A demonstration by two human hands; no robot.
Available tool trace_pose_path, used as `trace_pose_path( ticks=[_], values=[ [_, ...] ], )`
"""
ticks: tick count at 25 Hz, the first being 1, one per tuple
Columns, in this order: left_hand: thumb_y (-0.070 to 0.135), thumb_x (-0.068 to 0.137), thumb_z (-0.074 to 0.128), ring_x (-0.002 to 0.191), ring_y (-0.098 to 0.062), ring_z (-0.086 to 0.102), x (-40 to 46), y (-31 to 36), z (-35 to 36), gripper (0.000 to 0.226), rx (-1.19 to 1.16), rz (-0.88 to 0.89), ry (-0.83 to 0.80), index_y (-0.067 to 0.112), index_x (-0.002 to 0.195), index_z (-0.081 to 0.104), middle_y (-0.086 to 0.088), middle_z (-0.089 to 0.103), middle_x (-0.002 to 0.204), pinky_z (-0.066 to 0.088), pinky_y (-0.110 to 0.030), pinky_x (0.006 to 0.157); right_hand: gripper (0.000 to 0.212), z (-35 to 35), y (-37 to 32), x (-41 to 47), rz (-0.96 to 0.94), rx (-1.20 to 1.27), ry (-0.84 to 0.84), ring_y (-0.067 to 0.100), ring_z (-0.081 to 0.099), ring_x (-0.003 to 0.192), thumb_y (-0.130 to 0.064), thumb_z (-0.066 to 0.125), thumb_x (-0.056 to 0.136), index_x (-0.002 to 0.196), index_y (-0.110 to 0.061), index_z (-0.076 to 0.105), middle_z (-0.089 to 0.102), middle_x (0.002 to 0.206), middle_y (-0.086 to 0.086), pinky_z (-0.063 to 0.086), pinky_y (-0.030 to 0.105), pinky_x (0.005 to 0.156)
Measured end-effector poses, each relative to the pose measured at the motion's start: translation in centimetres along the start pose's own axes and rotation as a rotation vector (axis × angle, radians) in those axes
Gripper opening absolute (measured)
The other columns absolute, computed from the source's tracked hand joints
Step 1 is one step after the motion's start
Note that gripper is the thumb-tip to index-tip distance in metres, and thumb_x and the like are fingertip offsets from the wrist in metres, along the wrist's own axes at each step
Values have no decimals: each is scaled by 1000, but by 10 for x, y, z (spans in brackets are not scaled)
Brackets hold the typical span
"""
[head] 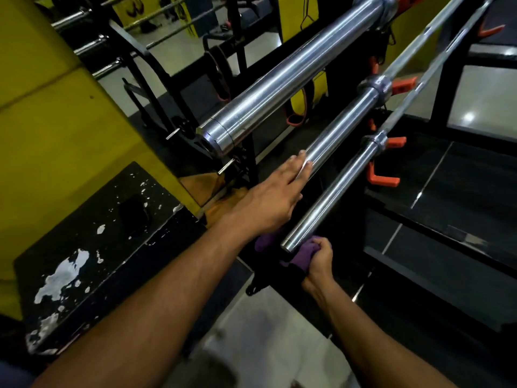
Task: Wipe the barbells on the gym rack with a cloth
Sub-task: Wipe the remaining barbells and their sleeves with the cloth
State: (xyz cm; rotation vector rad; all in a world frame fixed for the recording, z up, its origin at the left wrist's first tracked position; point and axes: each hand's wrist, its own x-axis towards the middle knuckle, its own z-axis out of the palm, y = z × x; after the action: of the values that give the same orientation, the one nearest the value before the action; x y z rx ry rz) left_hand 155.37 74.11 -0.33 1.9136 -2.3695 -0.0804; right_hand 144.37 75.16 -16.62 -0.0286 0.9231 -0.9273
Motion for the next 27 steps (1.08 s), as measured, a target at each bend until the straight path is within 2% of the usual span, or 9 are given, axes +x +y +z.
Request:
trace_pose_path(
  ticks=[6,8,11,12,14,16,20,23,27],
  values=[
    [27,107,39,154,-14,-11,19,5,-12,72,2,-27,-69,15,160,-8,-1,-20,167,4,-32,125,30,47,-108,63,-65,18,110,17,57,48,-25,36,94,66,-17,45,54,50,1,49,21,52],
    [34,106,40,154,-16,-8,60,9,-14,73,-32,-1,4,13,160,-4,-4,-16,167,7,-35,126,28,57,-136,99,-117,41,114,20,59,62,-27,34,93,68,-18,44,55,61,4,52,26,64],
    [35,107,39,155,-18,-7,107,15,-4,71,-21,-12,-46,11,160,-1,-7,-14,167,9,-38,127,15,62,-171,160,-222,-34,200,26,60,83,-28,38,84,74,-20,45,58,83,10,53,37,86],
    [34,107,39,155,-17,-7,113,13,2,70,13,-8,-56,11,160,-1,-6,-13,168,9,-38,127,12,61,-186,184,-258,-94,233,26,59,84,-28,40,81,74,-21,46,57,88,11,52,38,87],
    [31,107,38,154,-13,-8,116,4,6,68,-53,-28,-53,14,161,0,-2,-12,168,8,-33,126,22,59,-217,218,-271,-132,297,25,59,73,-36,39,81,64,-24,46,55,77,10,55,37,86],
    [28,107,39,154,-11,-7,115,0,5,68,-139,-31,-44,14,161,0,0,-12,168,4,-27,125,35,63,-236,220,-236,-79,296,23,57,64,-42,37,85,56,-25,48,53,64,6,56,38,86],
    [27,108,38,153,-11,-10,118,5,6,69,-50,-32,-21,14,160,-4,-1,-15,167,-4,-22,120,21,66,-234,186,-265,-152,301,18,52,63,-28,43,86,65,-24,45,45,71,1,49,27,64],
    [29,108,37,153,-12,-10,115,3,5,68,-61,-23,-7,13,160,-3,-2,-14,167,-2,-24,123,20,47,-235,149,-254,-248,216,25,60,90,-36,47,87,87,-23,61,58,90,7,50,37,90],
    [40,104,47,155,-22,-1,118,5,7,75,71,2,-7,13,161,6,-9,-5,168,9,-38,126,18,35,-247,71,-304,-353,110,24,59,78,-27,46,90,82,-18,59,61,89,10,49,41,81]
  ],
)
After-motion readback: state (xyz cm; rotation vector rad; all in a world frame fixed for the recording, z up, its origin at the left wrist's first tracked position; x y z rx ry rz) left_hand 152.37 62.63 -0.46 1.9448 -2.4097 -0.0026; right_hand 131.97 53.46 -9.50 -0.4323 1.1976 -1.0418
